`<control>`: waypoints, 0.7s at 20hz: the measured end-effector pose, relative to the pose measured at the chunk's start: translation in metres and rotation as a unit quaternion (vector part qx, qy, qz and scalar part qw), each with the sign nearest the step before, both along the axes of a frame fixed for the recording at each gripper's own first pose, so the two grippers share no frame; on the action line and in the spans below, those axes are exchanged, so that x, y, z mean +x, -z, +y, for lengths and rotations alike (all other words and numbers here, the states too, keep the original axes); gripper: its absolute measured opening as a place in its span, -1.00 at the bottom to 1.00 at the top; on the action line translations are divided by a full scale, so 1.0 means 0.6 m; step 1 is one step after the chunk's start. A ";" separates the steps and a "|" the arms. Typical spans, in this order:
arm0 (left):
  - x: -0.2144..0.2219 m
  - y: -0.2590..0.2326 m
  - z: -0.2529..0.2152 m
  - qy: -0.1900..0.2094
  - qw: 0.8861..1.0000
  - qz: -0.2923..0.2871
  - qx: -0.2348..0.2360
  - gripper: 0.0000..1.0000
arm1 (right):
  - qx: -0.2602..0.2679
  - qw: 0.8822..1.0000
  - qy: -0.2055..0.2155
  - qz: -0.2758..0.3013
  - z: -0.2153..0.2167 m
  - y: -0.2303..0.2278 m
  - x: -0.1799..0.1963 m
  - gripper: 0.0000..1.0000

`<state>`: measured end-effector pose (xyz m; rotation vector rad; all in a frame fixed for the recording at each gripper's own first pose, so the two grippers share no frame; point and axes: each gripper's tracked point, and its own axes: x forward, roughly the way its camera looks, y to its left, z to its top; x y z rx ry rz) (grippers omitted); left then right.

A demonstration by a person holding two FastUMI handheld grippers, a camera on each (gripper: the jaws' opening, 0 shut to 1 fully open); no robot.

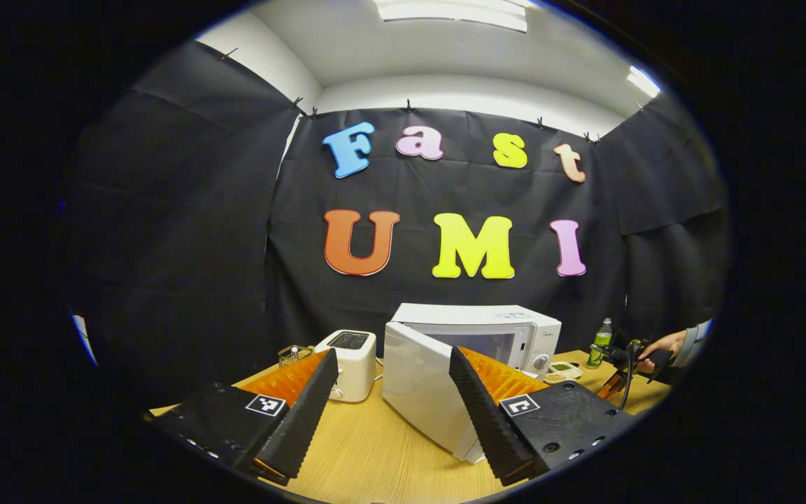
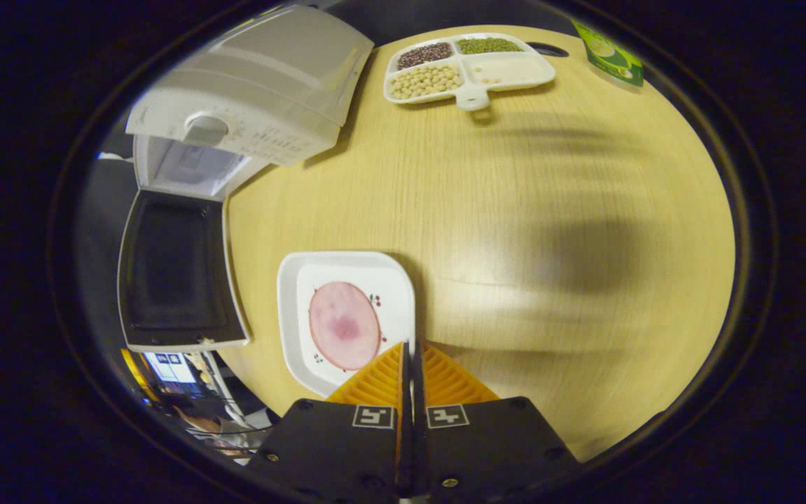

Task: Open the microwave oven with the left hand, put the food in, and close the microwave oven.

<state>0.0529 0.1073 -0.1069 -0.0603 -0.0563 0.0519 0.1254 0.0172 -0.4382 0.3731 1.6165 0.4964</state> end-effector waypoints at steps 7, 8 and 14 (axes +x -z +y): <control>-0.019 -0.004 0.015 -0.011 1.000 0.002 -0.001 0.90 | 0.041 0.993 0.105 -0.026 -0.020 -0.031 -0.016 -0.93; -0.024 -0.004 0.014 -0.008 1.000 0.003 -0.002 0.89 | 0.042 0.991 0.119 -0.036 -0.019 -0.044 -0.017 -0.93; -0.062 -0.011 0.030 0.007 1.000 -0.009 -0.005 0.89 | 0.066 0.962 0.247 -0.098 0.079 -0.133 0.006 -0.93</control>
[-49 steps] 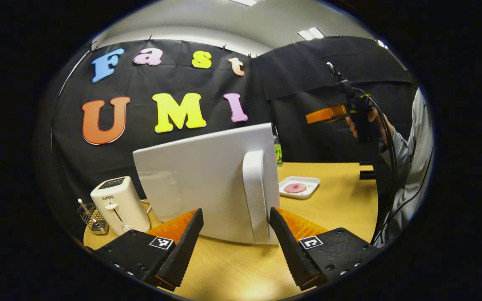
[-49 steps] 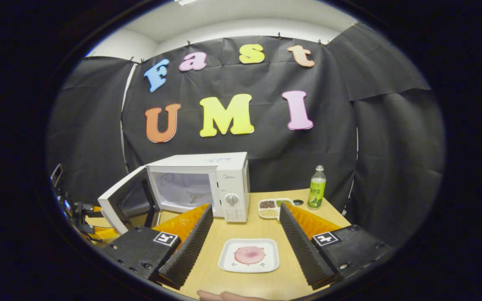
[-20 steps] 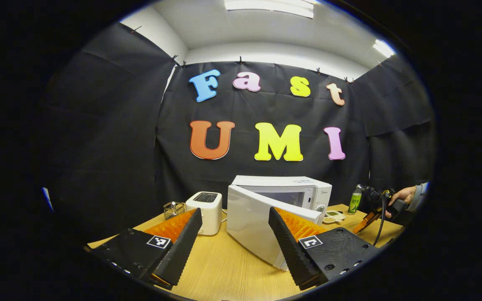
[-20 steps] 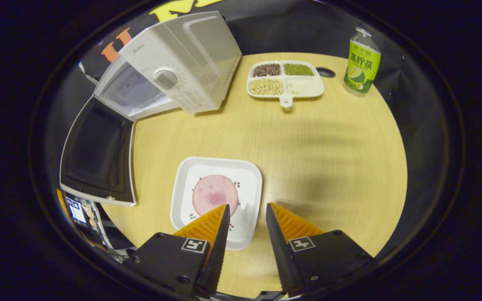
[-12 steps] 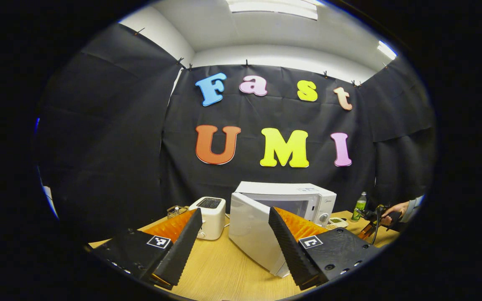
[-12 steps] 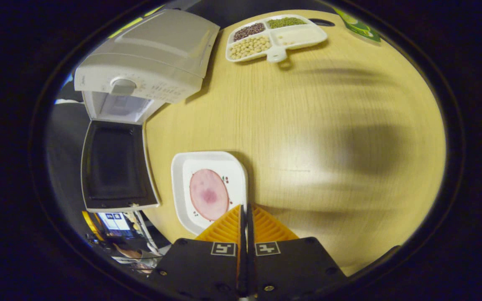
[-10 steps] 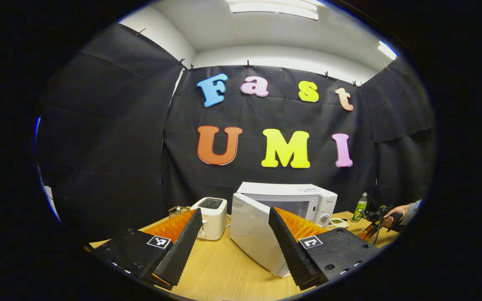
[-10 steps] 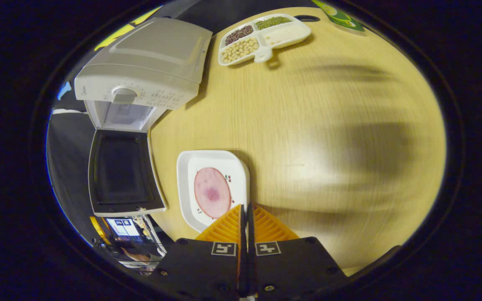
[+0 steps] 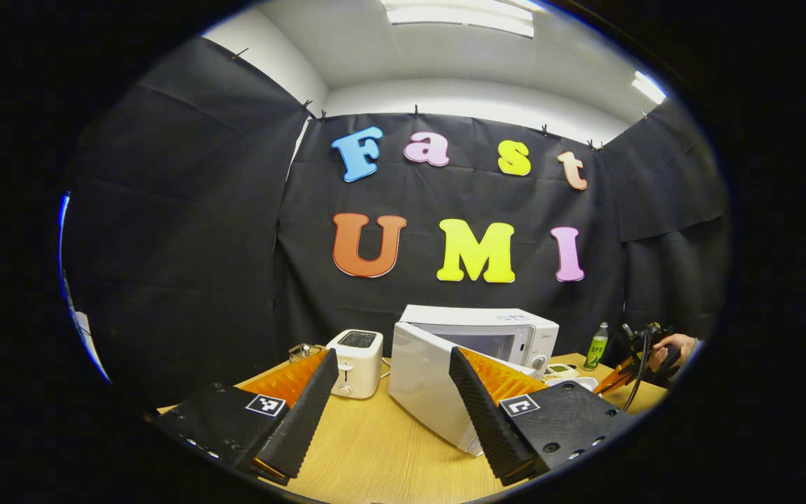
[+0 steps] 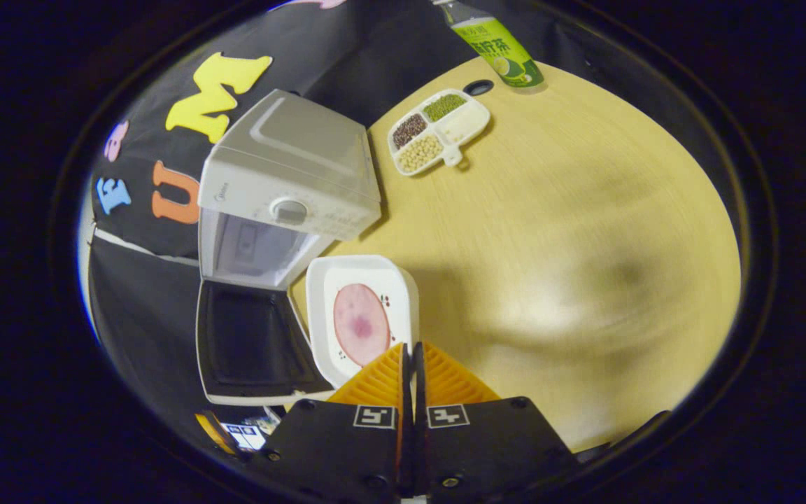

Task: Open the microwave oven with the left hand, put the food in, and close the microwave oven.

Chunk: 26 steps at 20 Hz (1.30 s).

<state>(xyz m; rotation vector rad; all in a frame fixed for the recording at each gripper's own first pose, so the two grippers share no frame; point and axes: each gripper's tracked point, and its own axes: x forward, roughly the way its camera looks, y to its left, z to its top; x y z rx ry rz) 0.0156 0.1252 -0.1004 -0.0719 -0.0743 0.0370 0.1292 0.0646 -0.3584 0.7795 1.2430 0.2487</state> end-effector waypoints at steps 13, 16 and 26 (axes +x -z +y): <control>-0.049 -0.013 0.060 0.005 1.000 -0.014 0.004 0.89 | 0.089 0.958 0.271 -0.042 0.293 -0.021 0.117 -0.92; -0.052 -0.010 0.073 0.003 1.000 -0.014 -0.001 0.90 | 0.082 0.955 0.283 -0.041 0.323 -0.006 0.134 -0.93; -0.059 0.014 0.143 -0.024 1.000 -0.007 -0.008 1.00 | 0.104 0.959 0.262 -0.035 0.468 -0.017 0.084 -0.93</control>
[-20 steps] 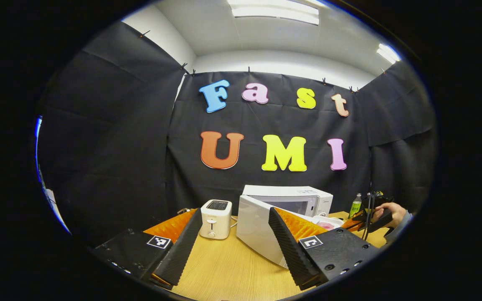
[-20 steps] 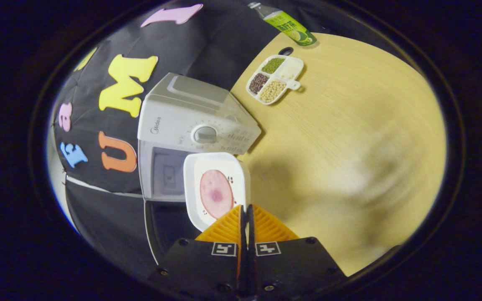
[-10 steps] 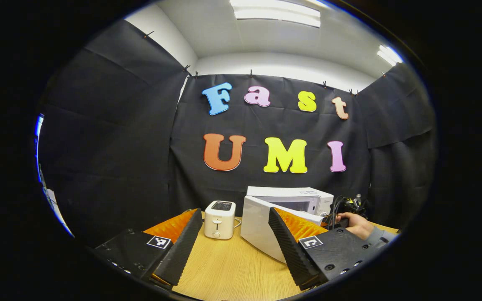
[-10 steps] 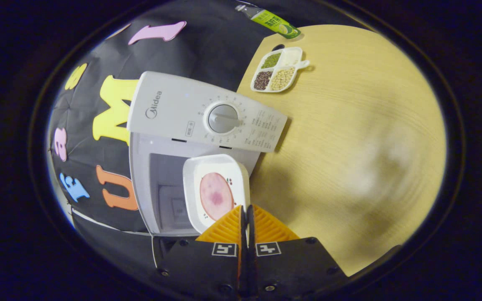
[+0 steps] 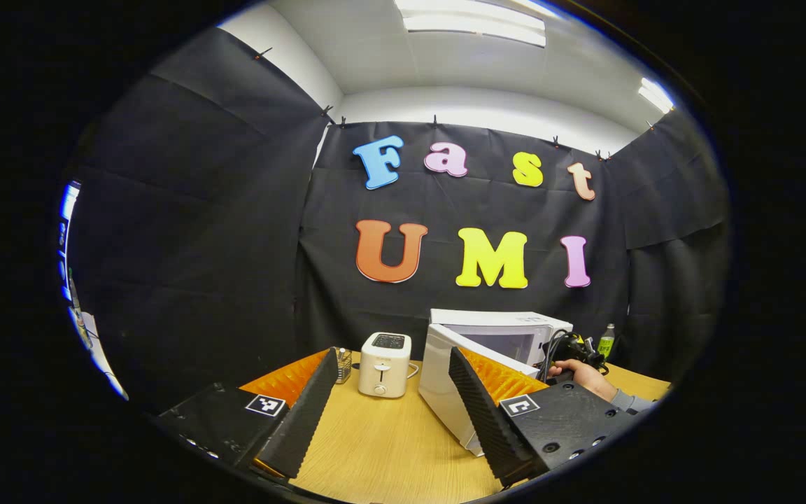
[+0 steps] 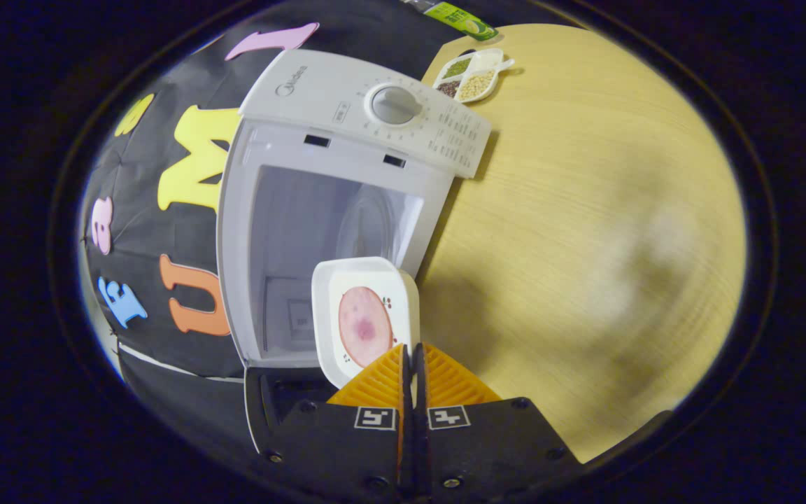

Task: Open the microwave oven with the left hand, put the food in, and close the microwave oven.

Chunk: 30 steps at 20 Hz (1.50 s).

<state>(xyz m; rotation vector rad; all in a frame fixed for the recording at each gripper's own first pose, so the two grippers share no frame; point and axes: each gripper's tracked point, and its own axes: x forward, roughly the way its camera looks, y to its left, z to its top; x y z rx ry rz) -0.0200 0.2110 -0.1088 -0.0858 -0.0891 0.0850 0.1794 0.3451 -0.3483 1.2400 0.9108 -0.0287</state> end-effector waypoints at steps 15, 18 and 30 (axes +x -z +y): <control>0.021 0.040 0.079 -0.041 0.999 0.030 -0.004 0.90 | -0.061 0.991 0.091 -0.071 0.025 0.061 0.256 -0.89; 0.028 0.048 0.075 -0.036 0.999 0.030 -0.010 0.91 | -0.074 0.986 0.108 -0.101 0.014 0.065 0.289 -0.82; 0.041 0.053 0.024 0.037 0.999 0.022 -0.033 0.90 | -0.134 0.973 0.013 -0.185 -0.020 0.014 0.188 0.46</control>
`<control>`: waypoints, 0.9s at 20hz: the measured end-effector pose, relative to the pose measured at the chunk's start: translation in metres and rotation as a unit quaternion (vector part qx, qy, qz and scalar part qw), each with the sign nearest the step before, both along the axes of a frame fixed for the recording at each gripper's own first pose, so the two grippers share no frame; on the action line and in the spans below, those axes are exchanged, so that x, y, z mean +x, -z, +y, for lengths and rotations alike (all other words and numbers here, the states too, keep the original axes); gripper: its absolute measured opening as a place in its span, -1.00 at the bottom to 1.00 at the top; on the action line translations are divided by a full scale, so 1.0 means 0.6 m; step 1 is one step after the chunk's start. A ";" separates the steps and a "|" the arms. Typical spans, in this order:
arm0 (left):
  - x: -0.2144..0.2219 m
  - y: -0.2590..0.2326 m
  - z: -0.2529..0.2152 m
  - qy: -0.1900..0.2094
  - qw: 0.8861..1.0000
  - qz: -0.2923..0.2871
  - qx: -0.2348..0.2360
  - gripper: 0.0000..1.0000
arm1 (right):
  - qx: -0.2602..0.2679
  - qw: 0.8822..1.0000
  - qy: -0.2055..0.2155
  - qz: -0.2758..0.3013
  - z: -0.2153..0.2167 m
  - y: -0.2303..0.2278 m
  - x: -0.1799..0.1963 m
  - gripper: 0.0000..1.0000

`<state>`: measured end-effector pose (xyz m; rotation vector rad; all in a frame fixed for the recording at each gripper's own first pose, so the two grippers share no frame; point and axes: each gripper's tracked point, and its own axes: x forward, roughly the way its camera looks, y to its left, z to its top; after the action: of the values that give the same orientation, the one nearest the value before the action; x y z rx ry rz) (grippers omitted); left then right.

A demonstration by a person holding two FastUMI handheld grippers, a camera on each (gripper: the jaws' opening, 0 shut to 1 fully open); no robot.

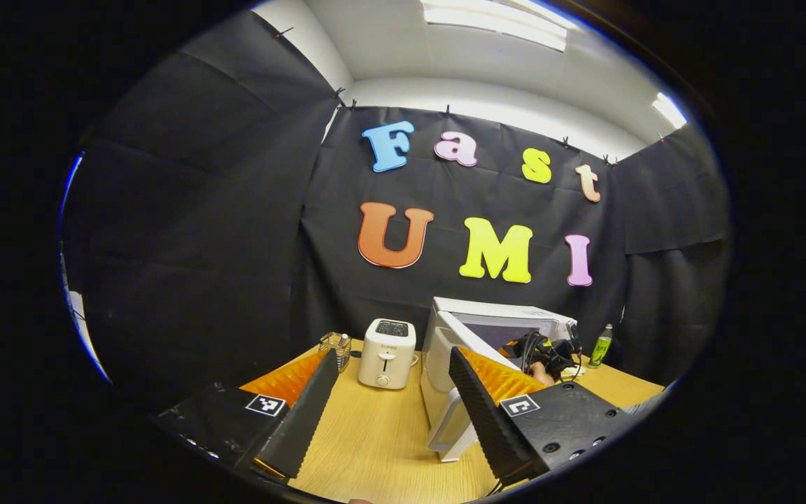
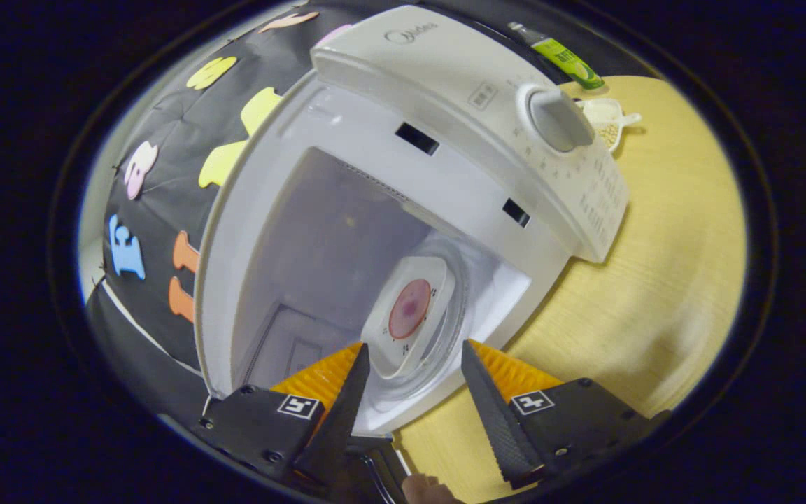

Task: Open the microwave oven with the left hand, put the food in, and close the microwave oven.

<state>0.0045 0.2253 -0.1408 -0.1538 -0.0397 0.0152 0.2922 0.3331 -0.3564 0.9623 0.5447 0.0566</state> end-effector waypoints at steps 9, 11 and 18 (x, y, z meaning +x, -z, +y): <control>0.056 0.048 -0.020 0.090 0.996 0.006 0.001 0.90 | -0.100 0.985 -0.063 -0.126 -0.148 -0.156 -0.163 0.89; 0.077 0.080 -0.022 0.109 0.994 0.025 0.006 0.90 | -0.110 0.979 -0.067 -0.156 -0.186 -0.188 -0.200 0.89; 0.153 0.092 -0.005 0.120 0.992 -0.001 0.043 -0.55 | -0.161 0.954 -0.073 -0.240 -0.299 -0.277 -0.289 0.88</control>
<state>0.0962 0.2222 -0.1960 -0.0725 -0.0238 -0.2265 0.1189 0.1538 -0.1901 0.5578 0.1626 0.3170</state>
